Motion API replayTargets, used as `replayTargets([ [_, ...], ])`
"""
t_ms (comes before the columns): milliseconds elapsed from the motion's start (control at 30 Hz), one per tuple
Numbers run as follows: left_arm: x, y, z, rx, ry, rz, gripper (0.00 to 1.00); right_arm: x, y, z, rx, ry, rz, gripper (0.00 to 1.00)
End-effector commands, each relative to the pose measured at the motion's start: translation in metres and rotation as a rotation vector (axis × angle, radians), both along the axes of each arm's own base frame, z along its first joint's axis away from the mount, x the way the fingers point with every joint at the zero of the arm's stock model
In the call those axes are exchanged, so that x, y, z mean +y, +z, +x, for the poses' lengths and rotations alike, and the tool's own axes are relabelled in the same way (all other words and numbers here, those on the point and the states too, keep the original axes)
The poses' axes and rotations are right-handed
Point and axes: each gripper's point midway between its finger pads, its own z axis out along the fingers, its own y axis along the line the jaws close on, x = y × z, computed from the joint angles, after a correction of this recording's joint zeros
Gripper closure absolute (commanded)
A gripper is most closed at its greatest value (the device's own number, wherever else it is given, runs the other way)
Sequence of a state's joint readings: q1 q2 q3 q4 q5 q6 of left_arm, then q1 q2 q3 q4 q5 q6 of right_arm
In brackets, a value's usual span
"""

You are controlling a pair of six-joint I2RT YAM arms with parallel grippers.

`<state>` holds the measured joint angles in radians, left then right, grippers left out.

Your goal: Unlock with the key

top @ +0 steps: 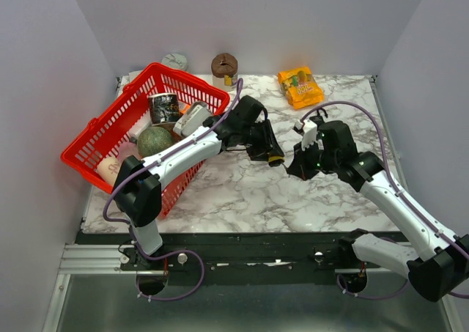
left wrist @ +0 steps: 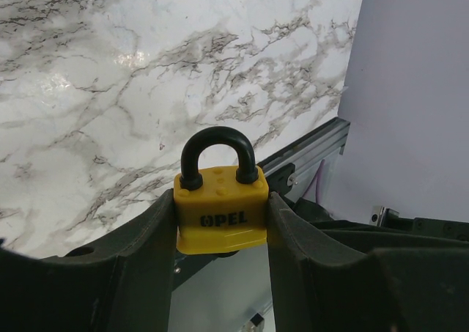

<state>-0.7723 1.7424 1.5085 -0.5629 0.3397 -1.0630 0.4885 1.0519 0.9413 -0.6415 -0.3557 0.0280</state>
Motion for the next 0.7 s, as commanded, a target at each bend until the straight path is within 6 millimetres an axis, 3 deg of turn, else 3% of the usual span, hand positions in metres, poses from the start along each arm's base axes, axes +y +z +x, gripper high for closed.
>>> replayTargets([
  [0, -0.009, 0.028, -0.002, -0.03, -0.041, -0.081, 1.0, 0.0, 0.02, 0.007, -0.08, 0.023, -0.009, 0.99],
  [433, -0.012, 0.029, -0.002, -0.026, -0.053, -0.088, 1.0, 0.0, 0.006, 0.012, -0.058, 0.027, -0.042, 0.99],
  [667, -0.014, 0.027, -0.002, -0.022, -0.061, -0.091, 1.0, 0.006, 0.013, 0.015, -0.082, 0.073, -0.032, 0.99],
])
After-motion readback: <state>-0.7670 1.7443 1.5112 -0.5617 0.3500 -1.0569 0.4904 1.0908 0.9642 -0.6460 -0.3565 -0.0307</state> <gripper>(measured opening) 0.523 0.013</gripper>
